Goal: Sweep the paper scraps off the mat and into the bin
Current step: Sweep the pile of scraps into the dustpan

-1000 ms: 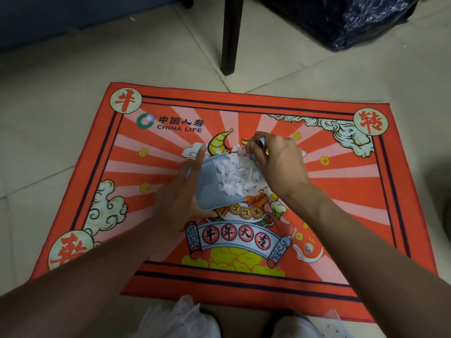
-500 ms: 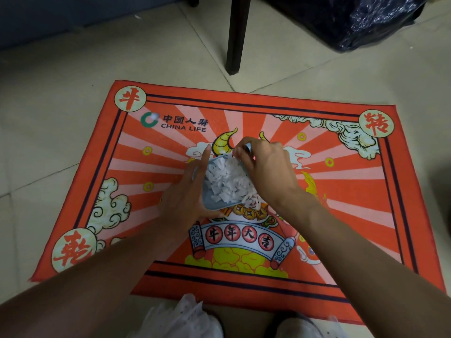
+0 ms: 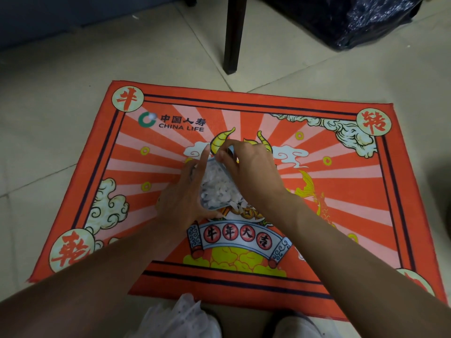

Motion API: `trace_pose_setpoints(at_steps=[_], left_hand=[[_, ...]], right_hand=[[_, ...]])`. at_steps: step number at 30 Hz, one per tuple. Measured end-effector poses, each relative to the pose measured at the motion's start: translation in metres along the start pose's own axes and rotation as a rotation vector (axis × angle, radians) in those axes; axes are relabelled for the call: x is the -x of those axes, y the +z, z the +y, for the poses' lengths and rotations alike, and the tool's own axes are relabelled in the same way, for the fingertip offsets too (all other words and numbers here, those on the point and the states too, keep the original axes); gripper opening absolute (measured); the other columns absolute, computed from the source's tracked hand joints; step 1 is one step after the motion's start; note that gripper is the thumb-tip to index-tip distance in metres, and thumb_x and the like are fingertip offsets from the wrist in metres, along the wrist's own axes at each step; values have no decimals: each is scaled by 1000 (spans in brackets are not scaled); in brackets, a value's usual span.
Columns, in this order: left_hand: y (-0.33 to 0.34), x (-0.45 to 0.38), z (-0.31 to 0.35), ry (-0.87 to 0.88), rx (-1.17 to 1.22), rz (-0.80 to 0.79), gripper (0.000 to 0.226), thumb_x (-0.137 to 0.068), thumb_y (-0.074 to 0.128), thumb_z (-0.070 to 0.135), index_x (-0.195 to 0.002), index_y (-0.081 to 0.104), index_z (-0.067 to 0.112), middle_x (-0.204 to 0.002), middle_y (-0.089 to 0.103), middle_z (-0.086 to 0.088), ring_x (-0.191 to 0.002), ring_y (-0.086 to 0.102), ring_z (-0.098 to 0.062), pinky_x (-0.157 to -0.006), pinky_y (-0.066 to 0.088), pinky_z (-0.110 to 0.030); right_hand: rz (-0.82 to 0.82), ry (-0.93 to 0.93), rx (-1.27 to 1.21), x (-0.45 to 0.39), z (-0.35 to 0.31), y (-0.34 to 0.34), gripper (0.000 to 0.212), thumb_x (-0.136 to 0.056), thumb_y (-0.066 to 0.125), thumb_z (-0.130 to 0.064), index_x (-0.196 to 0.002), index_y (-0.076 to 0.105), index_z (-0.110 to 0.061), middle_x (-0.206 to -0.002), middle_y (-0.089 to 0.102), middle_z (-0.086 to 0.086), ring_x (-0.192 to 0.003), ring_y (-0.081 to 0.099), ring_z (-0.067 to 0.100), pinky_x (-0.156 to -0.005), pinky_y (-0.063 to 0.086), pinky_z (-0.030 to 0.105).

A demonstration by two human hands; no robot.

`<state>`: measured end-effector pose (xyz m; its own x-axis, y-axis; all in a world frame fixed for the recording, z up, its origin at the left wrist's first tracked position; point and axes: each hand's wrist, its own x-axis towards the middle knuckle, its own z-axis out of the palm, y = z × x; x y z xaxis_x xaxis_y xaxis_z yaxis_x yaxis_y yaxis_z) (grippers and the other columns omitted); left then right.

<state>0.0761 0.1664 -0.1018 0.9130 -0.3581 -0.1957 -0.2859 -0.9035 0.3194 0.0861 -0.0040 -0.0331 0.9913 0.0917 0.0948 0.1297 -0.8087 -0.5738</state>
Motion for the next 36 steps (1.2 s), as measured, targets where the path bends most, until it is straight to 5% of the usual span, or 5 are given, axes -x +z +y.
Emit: trace_pose_setpoints(at_steps=[15, 20, 29, 32, 36], left_hand=[[-8, 9, -31, 143, 57, -56, 149, -43, 78, 76, -151, -18, 41, -162, 5, -1, -91, 63, -28, -40, 34, -19], [-15, 17, -38, 159, 107, 19, 135, -51, 73, 80, -153, -9, 44, -157, 18, 3, -106, 60, -29, -57, 58, -41], [-14, 37, -54, -95, 266, 148, 29, -101, 36, 49, -123, 41, 32, -107, 61, 10, -83, 64, -11, -55, 50, -31], [-6, 35, -51, -117, 132, 189, 32, -101, 33, 49, -97, 50, 22, -67, 57, 7, -56, 58, -10, -42, 40, -30], [4, 28, -54, -161, 32, 240, 61, -97, 20, 64, -76, 61, 23, -60, 57, 7, -52, 57, -14, -41, 31, -25]], right_hand=[[41, 49, -69, -8, 14, -18, 23, -100, 48, -31, -90, 67, -21, -75, 70, 7, -69, 60, 34, -63, 52, 44], [59, 68, -71, -8, 20, -23, 21, -98, 50, -30, -89, 67, -23, -76, 70, 6, -68, 61, 32, -61, 51, 42], [43, 98, -101, -22, 29, -36, 11, -98, 57, -24, -100, 66, -21, -81, 71, 3, -76, 66, 25, -67, 53, 38], [-8, 76, -147, -29, 28, -39, 16, -98, 58, -25, -113, 62, -22, -85, 72, -3, -83, 68, 21, -75, 55, 36], [-76, 34, -148, -40, 25, -39, 12, -98, 58, -20, -109, 59, -19, -88, 75, -2, -84, 69, 16, -73, 54, 31]])
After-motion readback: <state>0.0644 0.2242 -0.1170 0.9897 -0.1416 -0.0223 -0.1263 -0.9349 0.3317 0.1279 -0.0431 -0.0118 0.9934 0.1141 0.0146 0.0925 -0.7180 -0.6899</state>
